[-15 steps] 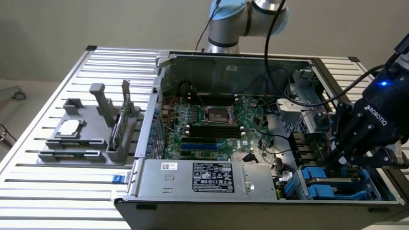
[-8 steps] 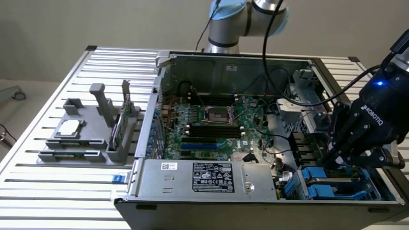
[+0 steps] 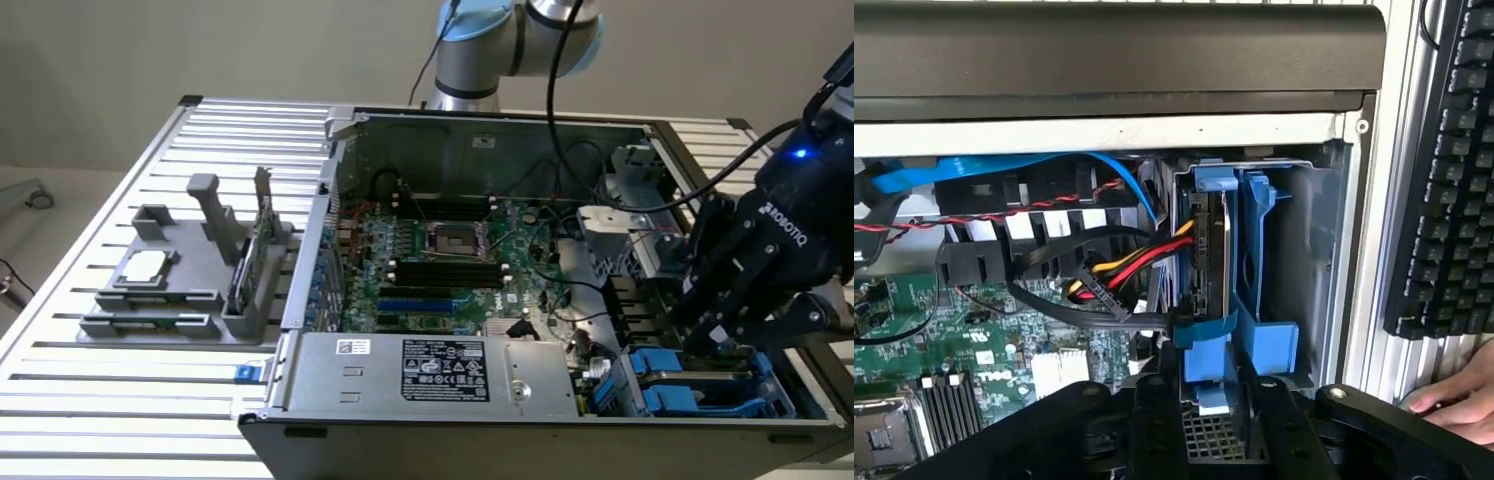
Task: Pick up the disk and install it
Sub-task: 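Insert the first disk wire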
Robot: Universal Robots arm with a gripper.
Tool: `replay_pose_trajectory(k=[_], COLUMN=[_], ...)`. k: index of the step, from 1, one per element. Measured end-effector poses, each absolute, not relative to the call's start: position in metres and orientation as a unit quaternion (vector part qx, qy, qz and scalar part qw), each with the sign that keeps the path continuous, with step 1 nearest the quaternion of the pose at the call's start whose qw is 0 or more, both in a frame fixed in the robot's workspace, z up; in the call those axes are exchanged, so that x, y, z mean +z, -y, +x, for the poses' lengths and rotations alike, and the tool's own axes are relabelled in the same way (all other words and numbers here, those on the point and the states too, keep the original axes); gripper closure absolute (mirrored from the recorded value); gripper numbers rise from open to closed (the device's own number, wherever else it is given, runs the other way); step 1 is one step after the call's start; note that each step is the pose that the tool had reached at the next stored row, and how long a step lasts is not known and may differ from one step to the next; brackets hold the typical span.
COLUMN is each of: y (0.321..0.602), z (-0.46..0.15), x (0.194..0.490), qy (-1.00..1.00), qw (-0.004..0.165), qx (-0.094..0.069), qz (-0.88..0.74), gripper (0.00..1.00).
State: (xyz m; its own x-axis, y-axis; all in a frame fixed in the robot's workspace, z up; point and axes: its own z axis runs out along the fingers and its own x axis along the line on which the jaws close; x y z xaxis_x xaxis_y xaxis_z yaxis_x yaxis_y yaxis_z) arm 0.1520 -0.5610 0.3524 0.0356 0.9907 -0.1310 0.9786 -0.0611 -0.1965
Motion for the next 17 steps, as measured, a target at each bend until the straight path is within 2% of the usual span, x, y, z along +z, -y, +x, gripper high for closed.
replay_pose_trajectory(k=[1,6,17], y=[0.561,0.555,0.551], z=[0.152,0.152,0.157], x=[0.356,0.366,0.367], qy=[0.685,0.685,0.685], qw=[0.026,0.026,0.026], qx=[0.116,0.116,0.116], qz=[-0.719,-0.719,-0.719], gripper=[0.64,0.64,0.64])
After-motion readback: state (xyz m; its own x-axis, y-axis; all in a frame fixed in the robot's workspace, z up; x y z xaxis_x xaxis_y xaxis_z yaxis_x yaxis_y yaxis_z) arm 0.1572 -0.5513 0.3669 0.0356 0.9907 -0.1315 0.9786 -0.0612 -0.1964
